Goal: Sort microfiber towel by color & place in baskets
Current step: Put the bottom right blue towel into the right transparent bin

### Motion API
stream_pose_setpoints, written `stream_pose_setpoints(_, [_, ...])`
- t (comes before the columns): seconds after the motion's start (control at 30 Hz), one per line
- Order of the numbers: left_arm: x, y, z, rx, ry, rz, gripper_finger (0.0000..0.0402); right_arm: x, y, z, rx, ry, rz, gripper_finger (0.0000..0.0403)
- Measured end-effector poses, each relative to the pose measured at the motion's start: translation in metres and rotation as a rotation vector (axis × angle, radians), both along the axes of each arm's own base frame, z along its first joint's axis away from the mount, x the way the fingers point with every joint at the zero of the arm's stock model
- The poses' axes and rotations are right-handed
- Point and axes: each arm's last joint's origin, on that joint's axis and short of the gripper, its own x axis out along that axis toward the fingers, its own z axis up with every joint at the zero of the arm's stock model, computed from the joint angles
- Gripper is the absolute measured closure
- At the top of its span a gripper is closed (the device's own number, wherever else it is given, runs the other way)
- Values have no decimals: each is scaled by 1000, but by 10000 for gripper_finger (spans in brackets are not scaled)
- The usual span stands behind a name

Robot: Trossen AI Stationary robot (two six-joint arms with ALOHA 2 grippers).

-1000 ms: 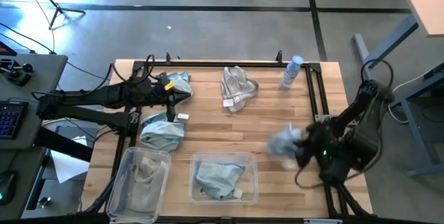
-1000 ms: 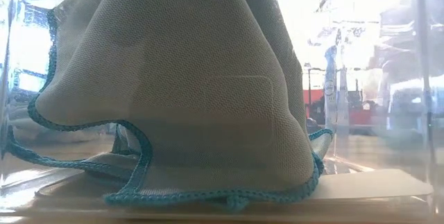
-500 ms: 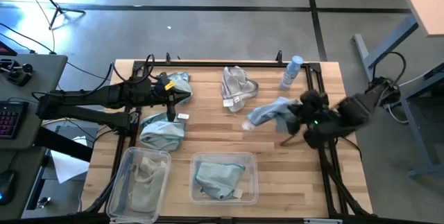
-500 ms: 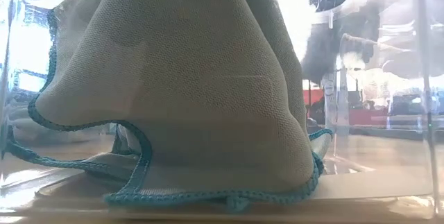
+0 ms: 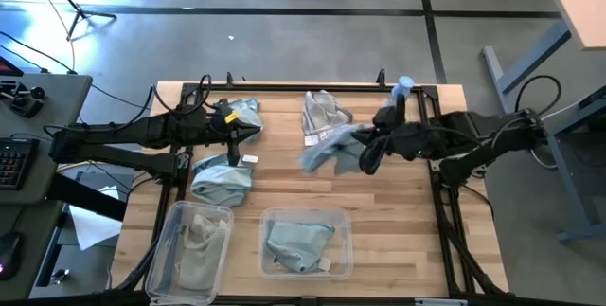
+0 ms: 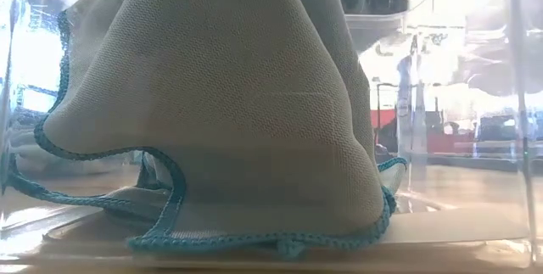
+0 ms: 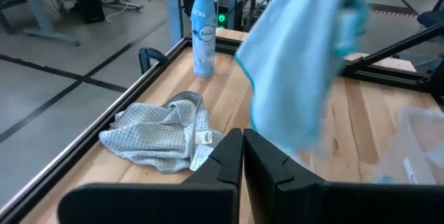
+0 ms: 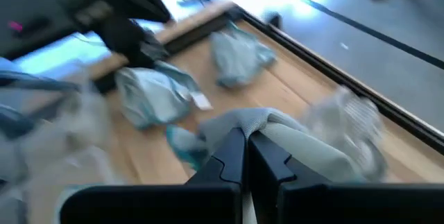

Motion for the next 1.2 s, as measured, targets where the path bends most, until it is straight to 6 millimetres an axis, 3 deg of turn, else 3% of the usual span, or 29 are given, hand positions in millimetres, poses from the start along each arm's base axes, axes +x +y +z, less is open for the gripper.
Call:
stream_pose_setpoints(0.3, [0, 0, 0, 33, 11, -11, 401, 12, 16, 28, -17, -278, 189, 403])
stream_pose_setpoints(0.7, [-1, 2, 0, 70, 18, 67, 401, -2, 66, 44, -4, -433, 395, 403])
stream_pose_setpoints(0.9, [-1, 2, 0, 70, 19, 70, 401, 1, 94, 35, 7, -412, 480, 403])
stream_pose_setpoints(1.2, [-1, 2, 0, 68, 18, 71, 401, 36, 122, -3, 32, -292, 485, 403])
